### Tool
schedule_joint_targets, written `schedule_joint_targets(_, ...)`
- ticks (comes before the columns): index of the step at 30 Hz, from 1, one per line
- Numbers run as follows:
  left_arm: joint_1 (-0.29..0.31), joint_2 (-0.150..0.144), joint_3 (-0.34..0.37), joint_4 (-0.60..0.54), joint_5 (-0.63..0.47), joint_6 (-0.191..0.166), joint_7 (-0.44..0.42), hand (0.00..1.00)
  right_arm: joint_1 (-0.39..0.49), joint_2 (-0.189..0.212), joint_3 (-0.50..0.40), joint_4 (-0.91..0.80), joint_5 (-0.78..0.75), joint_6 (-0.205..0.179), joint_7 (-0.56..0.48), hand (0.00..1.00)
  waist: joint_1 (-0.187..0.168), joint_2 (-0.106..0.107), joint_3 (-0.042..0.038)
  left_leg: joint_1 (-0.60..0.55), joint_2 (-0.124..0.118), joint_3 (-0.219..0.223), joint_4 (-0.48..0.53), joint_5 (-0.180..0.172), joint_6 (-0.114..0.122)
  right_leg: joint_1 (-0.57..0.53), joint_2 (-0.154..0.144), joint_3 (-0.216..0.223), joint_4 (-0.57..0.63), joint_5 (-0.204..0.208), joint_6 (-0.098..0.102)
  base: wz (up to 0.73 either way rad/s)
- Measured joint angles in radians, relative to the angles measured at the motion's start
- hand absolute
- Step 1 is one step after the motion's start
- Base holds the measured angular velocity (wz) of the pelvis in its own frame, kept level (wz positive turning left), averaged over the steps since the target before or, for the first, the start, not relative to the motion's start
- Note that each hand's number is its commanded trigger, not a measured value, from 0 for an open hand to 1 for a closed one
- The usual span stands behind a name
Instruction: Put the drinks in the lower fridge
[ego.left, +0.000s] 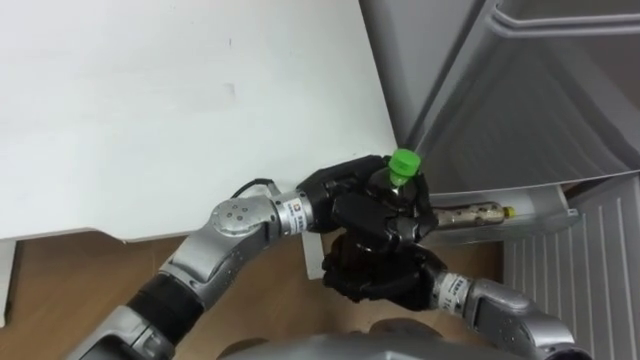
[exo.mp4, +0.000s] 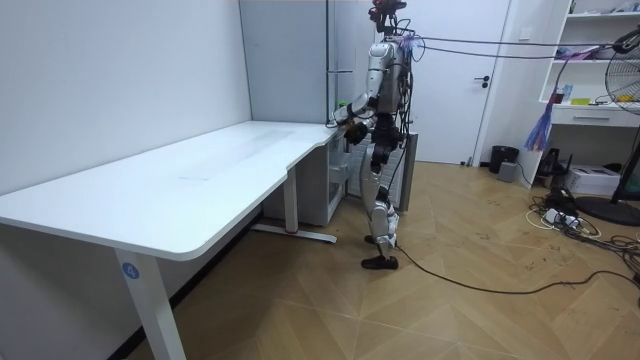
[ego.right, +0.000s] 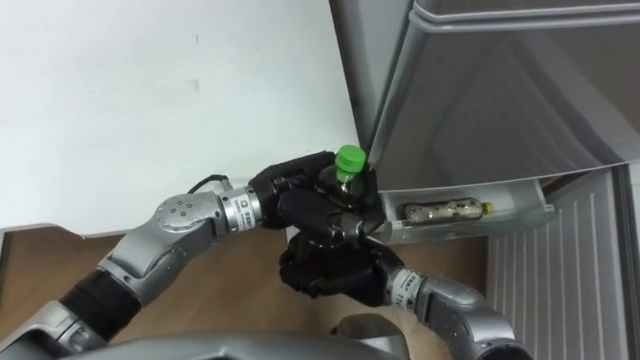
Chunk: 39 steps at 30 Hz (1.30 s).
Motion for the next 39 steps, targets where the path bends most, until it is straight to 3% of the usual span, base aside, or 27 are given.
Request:
schedule_joint_targets(12, -0.022, -0.006, 0.006, -0.029, -0.007, 0.002, 0.022, 0.0, -0.002, 0.001, 0.008, 0.0, 0.061, 0.003, 0.05, 1.0, -0.022, 0.019, -0.0065, -0.035, 0.001, -0.016, 0.022, -0.001, 0.001, -0.019, -0.003, -0.01, 0.013, 0.0, -0.001, 0.03)
schedule_joint_targets(17, -0.022, -0.002, 0.022, -0.16, -0.006, 0.031, 0.03, 0.0, 0.005, -0.023, 0.009, -0.024, 0.14, -0.028, 0.13, 1.0, -0.023, 0.022, -0.0078, -0.046, 0.001, -0.025, 0.037, -0.001, 0.001, -0.025, -0.004, -0.014, 0.019, -0.001, -0.002, 0.0)
schedule_joint_targets(23, -0.022, 0.009, 0.045, -0.28, -0.006, 0.038, 0.035, 0.0, 0.023, -0.042, 0.004, -0.058, 0.166, -0.024, 0.177, 1.0, -0.021, 0.036, -0.0166, -0.046, 0.001, -0.03, 0.037, -0.001, 0.001, -0.018, -0.007, -0.022, 0.018, -0.001, -0.002, 0.08)
schedule_joint_targets(26, -0.022, 0.019, 0.063, -0.328, -0.004, 0.038, 0.036, 0.0, 0.026, -0.046, 0.0, -0.057, 0.164, -0.014, 0.191, 1.0, -0.02, 0.042, -0.0161, -0.049, 0.002, -0.035, 0.037, -0.001, 0.001, -0.022, -0.005, -0.018, 0.016, -0.001, -0.003, 0.01)
schedule_joint_targets(30, -0.023, 0.029, 0.104, -0.471, -0.01, 0.034, 0.033, 0.0, 0.053, -0.064, -0.009, -0.049, 0.15, 0.009, 0.194, 1.0, 0.005, 0.044, -0.0168, -0.043, 0.003, -0.035, 0.035, -0.001, 0.002, -0.019, -0.005, -0.019, 0.017, 0.0, -0.004, -0.02)
schedule_joint_targets(32, -0.023, 0.028, 0.132, -0.559, -0.075, 0.001, 0.033, 0.0, 0.067, -0.063, -0.021, -0.026, 0.131, 0.044, 0.18, 1.0, 0.03, 0.045, -0.0155, -0.021, 0.003, -0.029, 0.03, -0.001, 0.001, -0.006, -0.005, -0.016, 0.015, 0.0, -0.004, -0.08)
schedule_joint_targets(34, -0.023, 0.025, 0.15, -0.592, -0.143, -0.025, 0.036, 0.0, 0.068, -0.064, -0.025, -0.009, 0.128, 0.057, 0.169, 1.0, 0.036, 0.048, -0.0125, -0.008, 0.002, -0.031, 0.029, -0.001, 0.001, 0.011, -0.006, -0.016, 0.003, -0.001, -0.003, -0.04)
schedule_joint_targets(39, -0.019, 0.03, 0.247, -0.652, -0.237, -0.031, 0.035, 0.0, 0.121, -0.052, -0.114, -0.025, 0.069, 0.072, 0.157, 1.0, 0.073, 0.05, -0.0103, 0.013, 0.001, -0.032, 0.009, -0.001, 0.001, 0.022, -0.005, -0.019, 0.002, -0.004, -0.003, 0.0)
